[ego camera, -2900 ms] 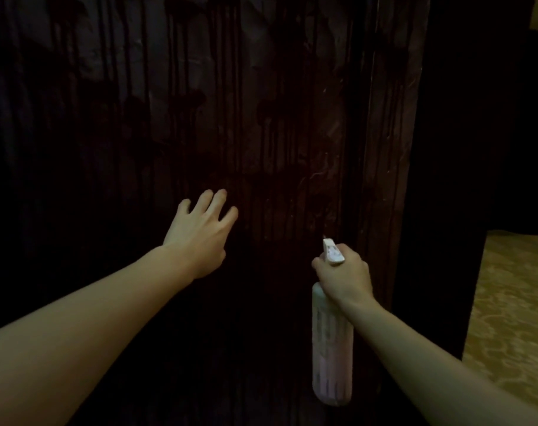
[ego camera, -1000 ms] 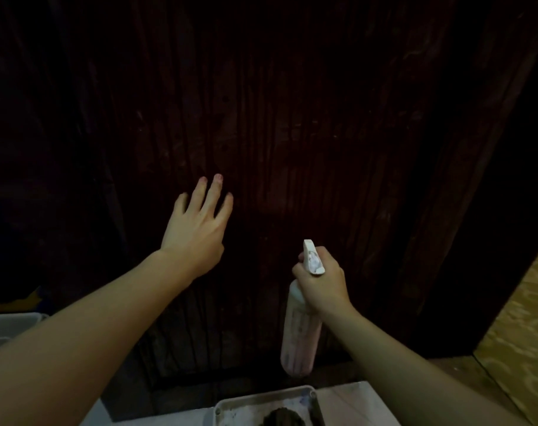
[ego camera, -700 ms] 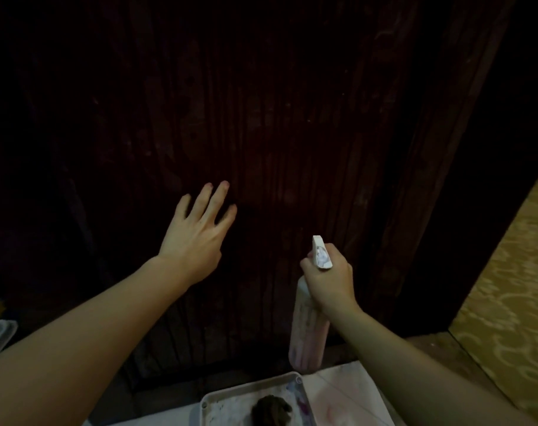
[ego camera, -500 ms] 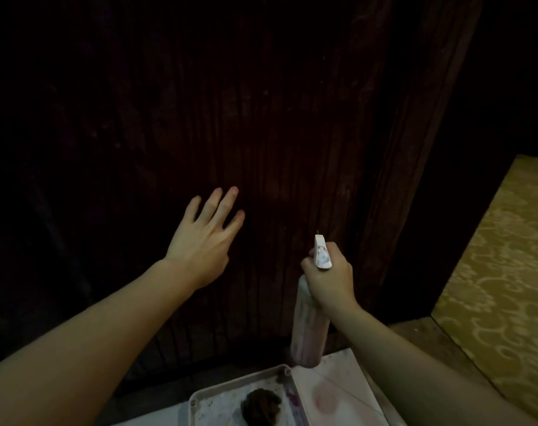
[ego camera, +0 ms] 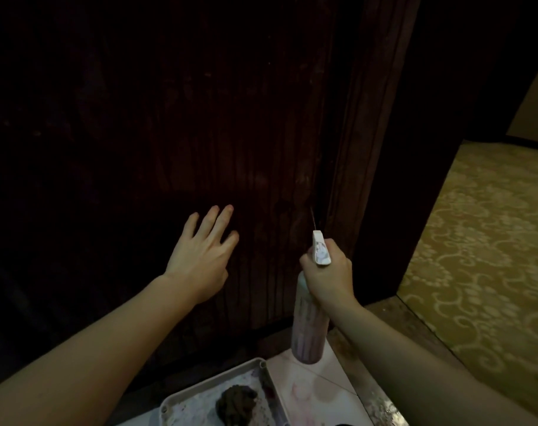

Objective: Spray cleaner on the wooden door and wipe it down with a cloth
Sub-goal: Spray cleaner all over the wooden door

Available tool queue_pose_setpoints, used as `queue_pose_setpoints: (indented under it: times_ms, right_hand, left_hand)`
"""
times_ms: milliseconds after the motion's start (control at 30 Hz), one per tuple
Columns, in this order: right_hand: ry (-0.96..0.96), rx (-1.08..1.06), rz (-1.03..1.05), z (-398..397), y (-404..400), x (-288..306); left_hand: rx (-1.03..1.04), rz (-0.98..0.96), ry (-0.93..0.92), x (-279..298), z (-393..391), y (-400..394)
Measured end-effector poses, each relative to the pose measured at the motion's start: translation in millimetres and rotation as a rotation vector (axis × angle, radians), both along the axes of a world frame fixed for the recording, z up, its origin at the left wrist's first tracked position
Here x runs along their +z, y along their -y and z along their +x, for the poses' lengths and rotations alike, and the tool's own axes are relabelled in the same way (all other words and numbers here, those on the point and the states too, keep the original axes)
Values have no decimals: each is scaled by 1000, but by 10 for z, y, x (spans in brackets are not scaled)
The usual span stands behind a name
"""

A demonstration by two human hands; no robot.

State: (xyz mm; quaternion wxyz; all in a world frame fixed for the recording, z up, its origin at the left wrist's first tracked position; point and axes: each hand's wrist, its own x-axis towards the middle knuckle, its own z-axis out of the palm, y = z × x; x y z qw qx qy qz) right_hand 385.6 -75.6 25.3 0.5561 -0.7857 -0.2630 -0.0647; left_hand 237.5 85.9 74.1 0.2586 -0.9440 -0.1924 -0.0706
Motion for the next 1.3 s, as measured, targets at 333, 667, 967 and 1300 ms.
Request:
queue_pose_setpoints:
  times_ms: [333, 667, 967, 1300]
  right_hand:
    - [-74, 107, -37, 5, 189, -373]
    - [-151, 171, -135, 37, 386, -905]
    - [-384, 184, -290, 79, 828, -1553]
    - [-597, 264, -388, 71, 1247, -2059]
  left_hand:
    - [-37, -54, 12, -335, 182, 199]
    - [-88, -106, 4, -853, 230, 320]
    - [-160, -208, 25, -1511, 424, 529]
    - [-178, -280, -68, -2152, 494, 750]
